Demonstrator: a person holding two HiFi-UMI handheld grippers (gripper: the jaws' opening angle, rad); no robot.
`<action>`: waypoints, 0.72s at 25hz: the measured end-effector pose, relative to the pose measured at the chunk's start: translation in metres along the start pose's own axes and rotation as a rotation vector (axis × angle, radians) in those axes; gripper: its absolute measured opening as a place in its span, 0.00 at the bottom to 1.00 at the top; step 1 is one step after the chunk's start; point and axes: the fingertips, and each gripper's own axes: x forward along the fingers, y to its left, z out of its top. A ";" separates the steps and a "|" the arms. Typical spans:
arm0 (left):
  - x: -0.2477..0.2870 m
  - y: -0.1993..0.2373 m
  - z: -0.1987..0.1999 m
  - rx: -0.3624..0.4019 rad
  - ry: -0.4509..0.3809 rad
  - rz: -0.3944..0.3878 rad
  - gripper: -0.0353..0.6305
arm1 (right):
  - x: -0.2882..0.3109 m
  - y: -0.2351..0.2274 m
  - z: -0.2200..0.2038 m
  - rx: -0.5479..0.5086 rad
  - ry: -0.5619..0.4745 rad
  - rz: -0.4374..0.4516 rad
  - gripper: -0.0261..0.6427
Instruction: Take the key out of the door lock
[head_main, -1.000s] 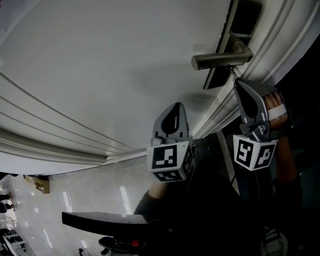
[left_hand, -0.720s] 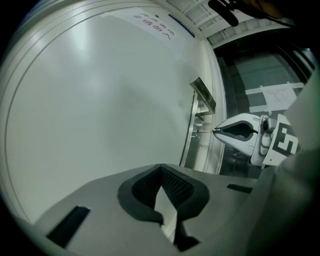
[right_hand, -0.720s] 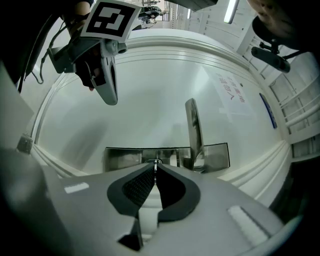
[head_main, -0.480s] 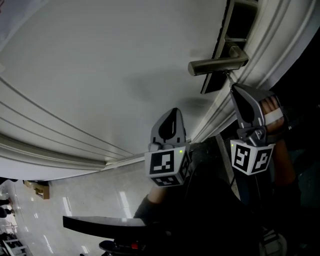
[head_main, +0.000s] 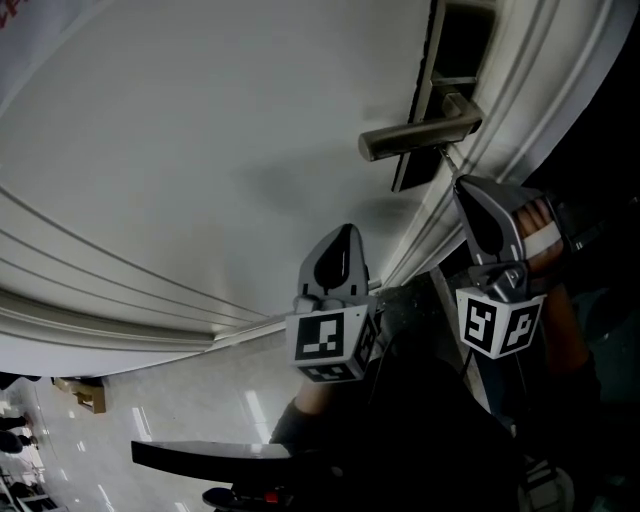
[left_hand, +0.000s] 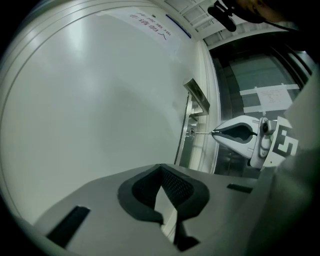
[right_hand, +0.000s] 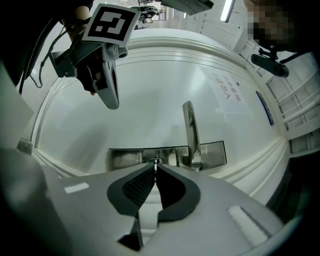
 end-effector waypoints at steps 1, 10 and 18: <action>0.000 -0.001 0.000 0.004 -0.001 -0.007 0.05 | -0.001 0.000 0.000 0.004 -0.001 -0.001 0.06; -0.006 -0.011 0.004 0.036 -0.008 -0.059 0.05 | -0.007 0.000 0.006 0.074 -0.005 -0.029 0.06; -0.012 -0.018 0.009 0.044 -0.025 -0.081 0.05 | -0.018 0.007 0.020 0.496 -0.059 -0.025 0.06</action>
